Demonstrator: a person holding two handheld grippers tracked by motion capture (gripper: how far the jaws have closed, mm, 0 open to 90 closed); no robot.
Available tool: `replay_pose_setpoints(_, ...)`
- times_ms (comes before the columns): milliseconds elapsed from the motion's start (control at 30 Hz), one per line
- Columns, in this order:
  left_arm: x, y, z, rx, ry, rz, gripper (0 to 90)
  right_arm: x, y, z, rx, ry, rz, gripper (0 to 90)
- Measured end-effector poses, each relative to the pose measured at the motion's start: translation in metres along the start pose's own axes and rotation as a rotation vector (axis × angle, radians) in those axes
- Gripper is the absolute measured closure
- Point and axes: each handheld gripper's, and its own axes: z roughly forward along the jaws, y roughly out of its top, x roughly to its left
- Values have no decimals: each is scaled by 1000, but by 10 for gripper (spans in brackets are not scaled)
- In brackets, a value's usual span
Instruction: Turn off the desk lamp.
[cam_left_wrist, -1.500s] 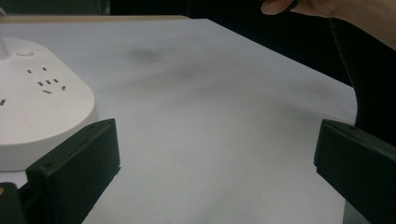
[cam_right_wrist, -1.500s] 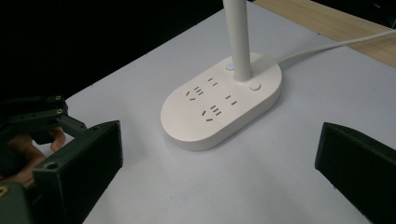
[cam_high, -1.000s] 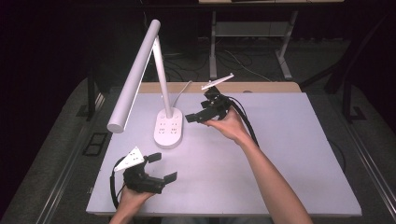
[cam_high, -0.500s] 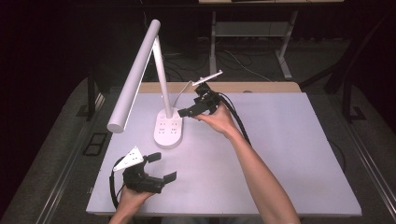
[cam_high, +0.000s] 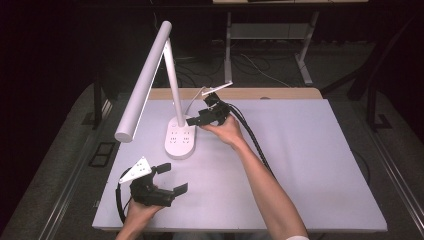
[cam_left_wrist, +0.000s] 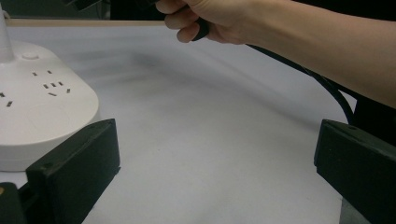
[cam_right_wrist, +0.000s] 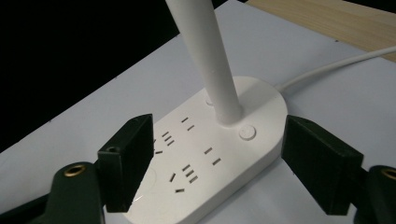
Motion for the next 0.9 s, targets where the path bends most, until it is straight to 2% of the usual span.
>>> replay_pose_setpoints(67,0,0,0,-4,0,-4,0,-3,-1,4,-12,-6,15,352)
replay_pose_setpoints(200,0,0,0,-5,1,-3,0,-9,-3,8,-17,-14,41,453)
replay_pose_setpoints(267,0,0,0,-6,2,-4,0,-10,-4,9,-17,-15,45,474)
replay_pose_setpoints(300,0,0,0,-6,1,-5,0,-12,-5,11,-18,-16,57,530)
replay_pose_setpoints(433,0,0,0,-4,0,-1,0,-14,-5,14,-26,-24,69,612)
replay_pose_setpoints(467,0,0,0,-2,0,0,0,-16,-6,16,-32,-19,77,686)
replay_pose_setpoints(500,0,0,0,-4,0,-1,0,-16,-6,16,-32,-19,77,686)
replay_pose_setpoints(533,0,0,0,-4,-1,-3,0,-17,-7,19,-35,-14,83,764)
replay_pose_setpoints(633,0,0,0,-4,0,-3,0,-19,-9,24,-32,-16,89,852)
replay_pose_setpoints(767,1,0,0,-5,1,-3,0,-21,-9,31,-40,-21,108,897)
replay_pose_setpoints(900,1,0,0,-4,2,-4,0,-22,-9,37,-33,-34,104,899)
